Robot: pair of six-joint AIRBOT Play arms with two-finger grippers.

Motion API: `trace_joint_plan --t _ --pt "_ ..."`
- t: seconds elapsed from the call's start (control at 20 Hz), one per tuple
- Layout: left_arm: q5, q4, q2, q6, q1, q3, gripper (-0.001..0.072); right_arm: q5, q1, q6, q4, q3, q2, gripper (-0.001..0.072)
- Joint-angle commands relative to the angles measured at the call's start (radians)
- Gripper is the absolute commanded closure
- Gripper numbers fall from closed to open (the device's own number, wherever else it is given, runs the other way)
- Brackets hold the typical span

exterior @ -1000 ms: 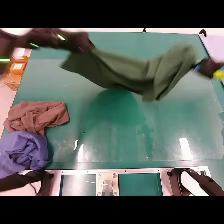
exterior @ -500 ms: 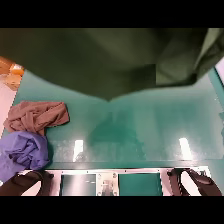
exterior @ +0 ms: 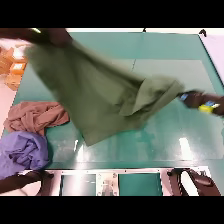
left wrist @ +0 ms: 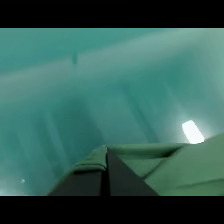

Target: Fold the shirts.

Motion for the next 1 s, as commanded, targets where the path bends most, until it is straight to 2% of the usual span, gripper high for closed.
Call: trace_joint_plan --t 0.0,0.15,0.2,0.25,0.3,0.35,0.4,0.45,0.5,0.55,0.6,0.65,0.7,0.8,0.95 --pt "0.181 -0.229 -0.303 0.188 -0.001 -0.058 0.0686 -0.276 0.001 -0.021 0.111 -0.327 -0.05 0.0691" --pt "0.313 -0.513 -0.508 0.327 -0.001 -0.056 0.0686 -0.391 0.001 -0.021 0.13 -0.369 -0.174 0.069" --pt "0.333 -0.573 -0.55 0.34 0.0 -0.056 0.0685 -0.406 0.001 -0.021 0.13 -0.36 -0.211 0.0689" --pt "0.332 -0.598 -0.571 0.339 0.0 -0.056 0.0648 -0.41 0.001 -0.022 0.129 -0.343 -0.246 0.0642" --pt "0.309 -0.592 -0.574 0.338 0.005 -0.056 0.028 -0.407 0.0 -0.044 0.128 -0.318 -0.273 0.0477" --pt "0.26 -0.59 -0.569 0.33 0.016 -0.05 0.0046 -0.391 -0.004 -0.068 0.119 -0.286 -0.285 0.037" --pt "0.16 -0.582 -0.559 0.305 0.042 -0.027 0.0045 -0.343 -0.02 -0.069 0.075 -0.232 -0.288 0.0331" --pt "0.036 -0.563 -0.556 0.263 0.077 0.014 0.0045 -0.265 -0.048 -0.068 0.015 -0.162 -0.287 0.0326" --pt "-0.107 -0.524 -0.55 0.197 0.121 0.064 0.0045 -0.162 -0.086 -0.051 -0.053 -0.075 -0.287 0.0271" --pt "-0.235 -0.48 -0.545 0.142 0.162 0.109 0.0046 -0.069 -0.121 -0.009 -0.111 0.01 -0.288 0.0247" --pt "-0.357 -0.434 -0.535 0.099 0.202 0.14 0.008 0.0 -0.145 0.027 -0.139 0.093 -0.288 0.0165" --pt "-0.451 -0.374 -0.516 0.062 0.235 0.142 0.0116 0.036 -0.141 0.04 -0.136 0.151 -0.288 0.0165" --pt "-0.527 -0.298 -0.503 0.019 0.254 0.138 0.0115 0.051 -0.108 0.055 -0.123 0.192 -0.288 0.0165" --pt "-0.553 -0.205 -0.441 -0.03 0.277 0.048 0.0115 0.025 0.013 0.125 -0.124 0.219 -0.317 0.0165" --pt "-0.503 -0.187 -0.282 -0.011 0.281 -0.261 0.0115 0.013 0.176 0.168 -0.128 0.29 -0.508 0.0165"
